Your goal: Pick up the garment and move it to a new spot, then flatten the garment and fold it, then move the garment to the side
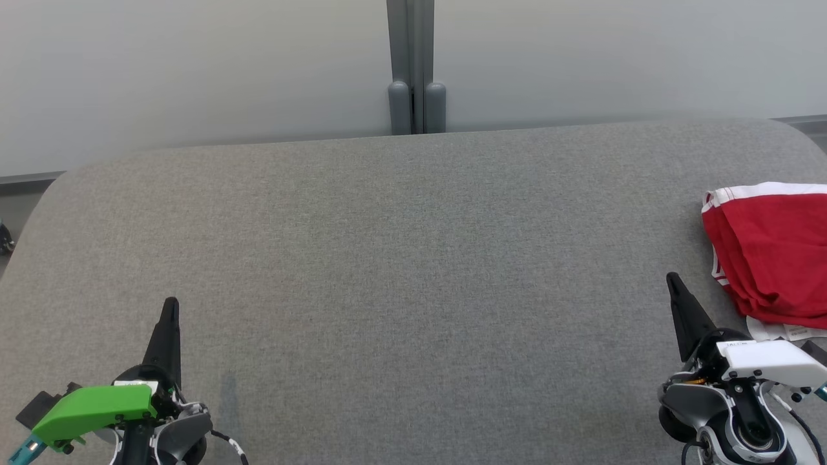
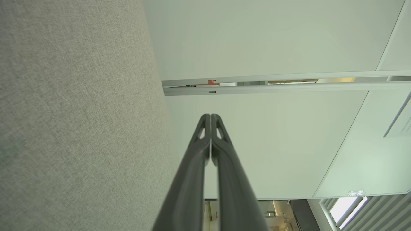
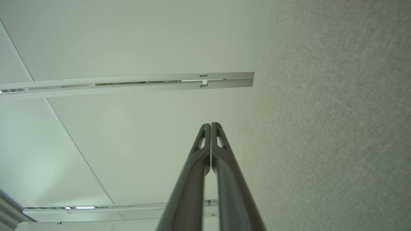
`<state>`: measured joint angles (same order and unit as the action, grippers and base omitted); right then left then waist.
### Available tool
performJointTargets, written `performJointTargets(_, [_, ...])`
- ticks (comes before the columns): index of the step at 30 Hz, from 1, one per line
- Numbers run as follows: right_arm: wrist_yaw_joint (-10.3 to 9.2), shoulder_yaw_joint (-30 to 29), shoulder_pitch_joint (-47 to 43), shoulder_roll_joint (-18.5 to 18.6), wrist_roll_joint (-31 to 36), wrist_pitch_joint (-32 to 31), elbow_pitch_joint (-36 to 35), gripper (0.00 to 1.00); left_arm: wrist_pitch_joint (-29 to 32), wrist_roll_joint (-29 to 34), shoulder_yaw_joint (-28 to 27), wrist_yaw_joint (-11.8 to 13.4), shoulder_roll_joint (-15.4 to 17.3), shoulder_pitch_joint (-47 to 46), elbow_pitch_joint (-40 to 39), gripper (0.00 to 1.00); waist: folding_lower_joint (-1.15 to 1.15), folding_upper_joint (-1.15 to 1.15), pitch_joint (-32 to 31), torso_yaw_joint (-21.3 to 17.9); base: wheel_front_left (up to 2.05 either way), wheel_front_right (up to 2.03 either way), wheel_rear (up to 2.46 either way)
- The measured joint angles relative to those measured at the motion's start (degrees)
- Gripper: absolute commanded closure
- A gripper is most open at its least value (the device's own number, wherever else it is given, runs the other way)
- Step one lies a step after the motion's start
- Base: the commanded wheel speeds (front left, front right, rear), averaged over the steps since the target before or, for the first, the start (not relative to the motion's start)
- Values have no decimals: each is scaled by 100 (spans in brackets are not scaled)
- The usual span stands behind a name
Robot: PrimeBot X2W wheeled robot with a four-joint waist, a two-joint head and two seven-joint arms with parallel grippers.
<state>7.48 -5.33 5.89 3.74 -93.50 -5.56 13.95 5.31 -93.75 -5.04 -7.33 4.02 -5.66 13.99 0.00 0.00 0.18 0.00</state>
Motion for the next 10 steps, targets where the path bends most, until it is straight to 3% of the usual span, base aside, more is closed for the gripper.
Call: performJointTargets(10, [0, -14, 1, -14, 18, -15, 1, 100, 15, 3, -18, 0, -13, -1, 0, 100, 0, 0, 0, 0, 0, 0, 0])
